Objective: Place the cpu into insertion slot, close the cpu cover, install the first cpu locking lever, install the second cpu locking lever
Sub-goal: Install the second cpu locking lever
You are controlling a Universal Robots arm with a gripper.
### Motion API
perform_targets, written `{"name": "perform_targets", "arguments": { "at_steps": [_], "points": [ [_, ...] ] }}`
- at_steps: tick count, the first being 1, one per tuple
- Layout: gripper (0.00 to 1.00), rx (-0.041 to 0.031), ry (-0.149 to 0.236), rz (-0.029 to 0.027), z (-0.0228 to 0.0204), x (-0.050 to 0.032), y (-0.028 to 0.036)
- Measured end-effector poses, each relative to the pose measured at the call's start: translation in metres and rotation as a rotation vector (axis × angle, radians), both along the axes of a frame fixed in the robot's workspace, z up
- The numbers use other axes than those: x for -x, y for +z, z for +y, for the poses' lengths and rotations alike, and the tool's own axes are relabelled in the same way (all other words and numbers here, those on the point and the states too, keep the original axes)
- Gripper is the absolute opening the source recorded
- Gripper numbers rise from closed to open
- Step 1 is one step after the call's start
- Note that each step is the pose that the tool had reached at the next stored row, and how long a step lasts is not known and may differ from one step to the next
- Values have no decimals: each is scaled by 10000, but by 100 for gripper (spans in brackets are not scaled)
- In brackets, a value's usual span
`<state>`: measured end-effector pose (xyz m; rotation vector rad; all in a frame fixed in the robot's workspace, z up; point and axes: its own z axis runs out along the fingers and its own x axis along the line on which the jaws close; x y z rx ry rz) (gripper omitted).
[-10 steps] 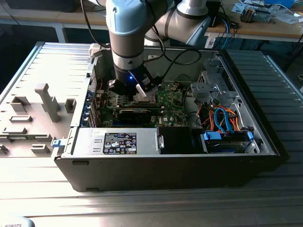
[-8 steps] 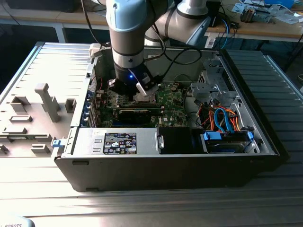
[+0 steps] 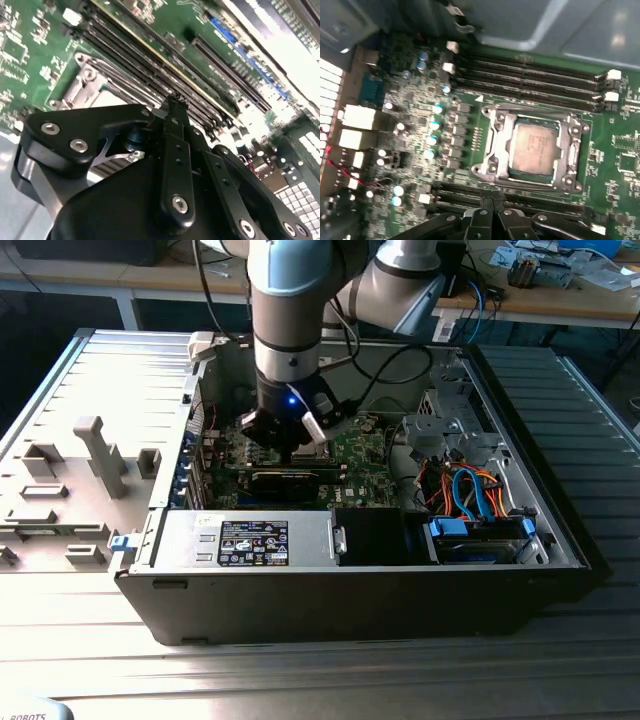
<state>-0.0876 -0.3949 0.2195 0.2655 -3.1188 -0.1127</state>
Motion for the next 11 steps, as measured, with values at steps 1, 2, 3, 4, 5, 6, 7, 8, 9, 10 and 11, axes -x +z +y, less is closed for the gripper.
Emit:
{"name": "perform_targets", "arguments": {
  "at_steps": [1,2,3,4,5,6,7,8,9,10,11],
  "points": [
    [11,41,-1,33,26,-20,-4],
    [11,79,-2,55,56,-34,-5],
    [11,129,-2,71,92,-46,-7],
    [11,184,-1,83,126,-57,-9],
    [11,324,-2,113,192,-79,-12],
    [11,489,0,142,237,-111,-18],
    [11,587,0,157,255,-132,-21],
    [11,685,-2,172,275,-158,-23],
    [11,789,-3,187,298,-191,-23],
    [11,886,-6,197,332,-220,-24],
    [11,932,-7,196,349,-228,-22]
  ]
}}
